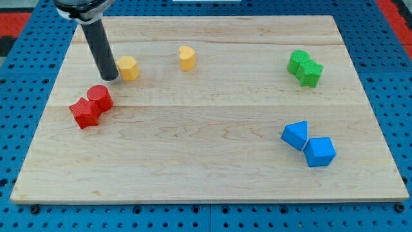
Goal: Place red star vertically towards red circle
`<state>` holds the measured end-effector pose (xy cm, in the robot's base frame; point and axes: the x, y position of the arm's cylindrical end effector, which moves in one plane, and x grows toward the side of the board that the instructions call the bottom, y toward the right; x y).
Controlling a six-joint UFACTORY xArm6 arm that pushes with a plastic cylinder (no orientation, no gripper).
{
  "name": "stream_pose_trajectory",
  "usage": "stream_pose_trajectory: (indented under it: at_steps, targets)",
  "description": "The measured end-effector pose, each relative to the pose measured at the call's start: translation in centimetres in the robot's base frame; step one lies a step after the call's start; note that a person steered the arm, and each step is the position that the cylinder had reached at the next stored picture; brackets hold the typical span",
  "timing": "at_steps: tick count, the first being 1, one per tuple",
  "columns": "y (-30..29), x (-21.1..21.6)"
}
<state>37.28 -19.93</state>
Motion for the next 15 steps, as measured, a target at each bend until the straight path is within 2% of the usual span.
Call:
stream_pose_trajectory:
  at_steps: [1, 5, 6, 7, 8, 9, 11, 13, 14, 15]
  targets:
    - [-4.0, 2.3]
    - [-2.7, 14.5]
    - [-5.5, 14.4]
    - [-4.3, 10.2]
    - [-4.3, 8.3]
    - [-2.7, 9.7]
    - [-0.5, 9.5]
    - [1.6, 13.4]
    - [3.5, 10.8]
    - [7.6, 10.4]
